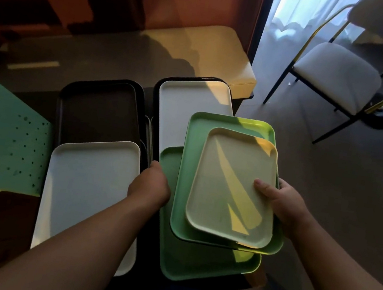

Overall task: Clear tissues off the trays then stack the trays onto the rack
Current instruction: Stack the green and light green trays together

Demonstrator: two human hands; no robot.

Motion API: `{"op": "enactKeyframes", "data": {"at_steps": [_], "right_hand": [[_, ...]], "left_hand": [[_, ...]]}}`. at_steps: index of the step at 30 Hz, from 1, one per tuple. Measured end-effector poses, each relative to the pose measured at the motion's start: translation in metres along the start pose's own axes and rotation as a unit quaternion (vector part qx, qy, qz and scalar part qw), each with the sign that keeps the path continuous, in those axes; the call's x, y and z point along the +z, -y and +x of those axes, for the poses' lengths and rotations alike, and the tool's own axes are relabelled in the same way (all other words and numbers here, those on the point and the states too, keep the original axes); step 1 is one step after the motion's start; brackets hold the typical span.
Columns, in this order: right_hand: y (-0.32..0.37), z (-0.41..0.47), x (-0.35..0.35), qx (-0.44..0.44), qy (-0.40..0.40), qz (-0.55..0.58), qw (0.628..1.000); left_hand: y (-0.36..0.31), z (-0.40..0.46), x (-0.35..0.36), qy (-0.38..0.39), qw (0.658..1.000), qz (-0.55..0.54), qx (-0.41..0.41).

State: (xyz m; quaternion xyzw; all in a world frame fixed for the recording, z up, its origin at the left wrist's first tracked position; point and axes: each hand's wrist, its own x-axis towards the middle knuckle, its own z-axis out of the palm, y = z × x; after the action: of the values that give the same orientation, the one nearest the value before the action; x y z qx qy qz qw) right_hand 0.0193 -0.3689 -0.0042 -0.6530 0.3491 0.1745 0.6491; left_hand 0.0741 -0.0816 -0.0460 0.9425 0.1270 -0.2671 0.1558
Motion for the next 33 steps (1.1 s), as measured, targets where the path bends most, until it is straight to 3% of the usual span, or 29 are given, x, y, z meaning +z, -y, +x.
{"op": "enactKeyframes", "data": {"at_steps": [6, 13, 21, 28, 31, 33], "right_hand": [[-0.002, -0.003, 0.010, 0.003, 0.017, -0.001, 1.000], [-0.002, -0.004, 0.016, -0.001, 0.041, 0.002, 0.999], [0.006, -0.002, 0.032, -0.015, 0.036, 0.020, 0.999], [0.032, 0.003, 0.057, -0.116, 0.014, -0.036, 0.992], [0.042, 0.009, 0.070, -0.124, 0.052, -0.006, 0.991], [0.047, 0.013, 0.078, -0.101, 0.089, 0.039, 0.990]], "left_hand": [[0.008, 0.007, -0.003, 0.040, 0.998, -0.040, -0.012], [0.016, 0.012, -0.018, 0.022, 0.970, -0.239, -0.028], [0.018, 0.008, -0.035, 0.038, 0.901, -0.433, 0.001], [0.032, 0.009, -0.057, 0.097, 0.789, -0.607, 0.007], [0.035, 0.014, -0.068, 0.085, 0.741, -0.666, 0.007], [0.037, 0.020, -0.075, 0.069, 0.736, -0.673, 0.007]]}}
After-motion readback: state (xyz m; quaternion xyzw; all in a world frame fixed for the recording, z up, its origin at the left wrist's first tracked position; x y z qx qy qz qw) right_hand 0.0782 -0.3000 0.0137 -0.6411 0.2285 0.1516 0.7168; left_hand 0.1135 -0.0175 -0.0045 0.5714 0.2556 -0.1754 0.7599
